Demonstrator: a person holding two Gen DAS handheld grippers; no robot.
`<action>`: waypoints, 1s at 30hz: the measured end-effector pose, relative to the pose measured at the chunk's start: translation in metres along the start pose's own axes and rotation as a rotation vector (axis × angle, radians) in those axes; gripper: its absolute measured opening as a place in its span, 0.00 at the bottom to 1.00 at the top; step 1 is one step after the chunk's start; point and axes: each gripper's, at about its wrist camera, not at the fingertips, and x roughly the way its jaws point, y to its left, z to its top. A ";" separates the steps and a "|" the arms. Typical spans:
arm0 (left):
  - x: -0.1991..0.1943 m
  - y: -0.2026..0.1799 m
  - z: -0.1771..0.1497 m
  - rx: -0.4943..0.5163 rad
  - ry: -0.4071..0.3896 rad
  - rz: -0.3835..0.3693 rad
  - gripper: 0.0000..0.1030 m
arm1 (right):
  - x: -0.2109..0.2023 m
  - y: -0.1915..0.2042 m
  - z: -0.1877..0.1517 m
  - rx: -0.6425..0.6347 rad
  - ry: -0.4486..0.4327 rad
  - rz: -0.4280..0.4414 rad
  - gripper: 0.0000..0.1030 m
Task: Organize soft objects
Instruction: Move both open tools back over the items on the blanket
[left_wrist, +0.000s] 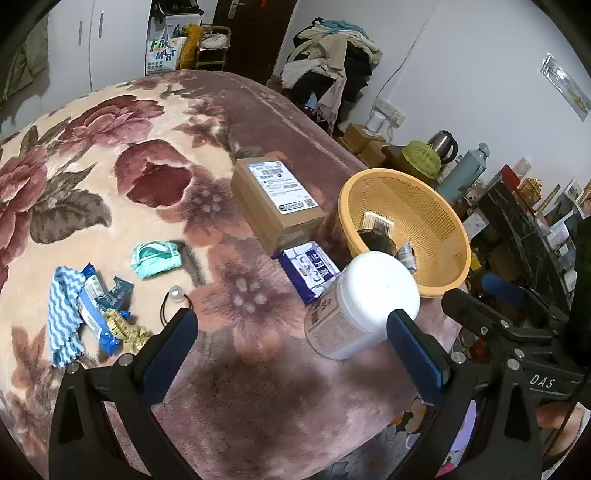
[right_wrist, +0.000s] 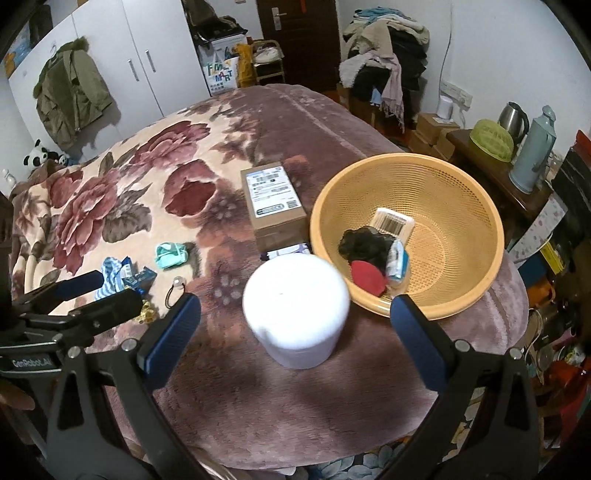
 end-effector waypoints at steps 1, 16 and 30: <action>-0.001 0.002 -0.001 0.000 0.000 0.001 0.99 | 0.000 0.002 0.000 -0.003 0.002 0.001 1.00; -0.021 0.045 -0.020 -0.041 -0.027 0.036 0.99 | 0.004 0.045 -0.008 -0.072 0.014 0.017 1.00; -0.030 0.089 -0.039 -0.102 -0.024 0.047 0.99 | 0.012 0.086 -0.015 -0.126 0.032 0.033 1.00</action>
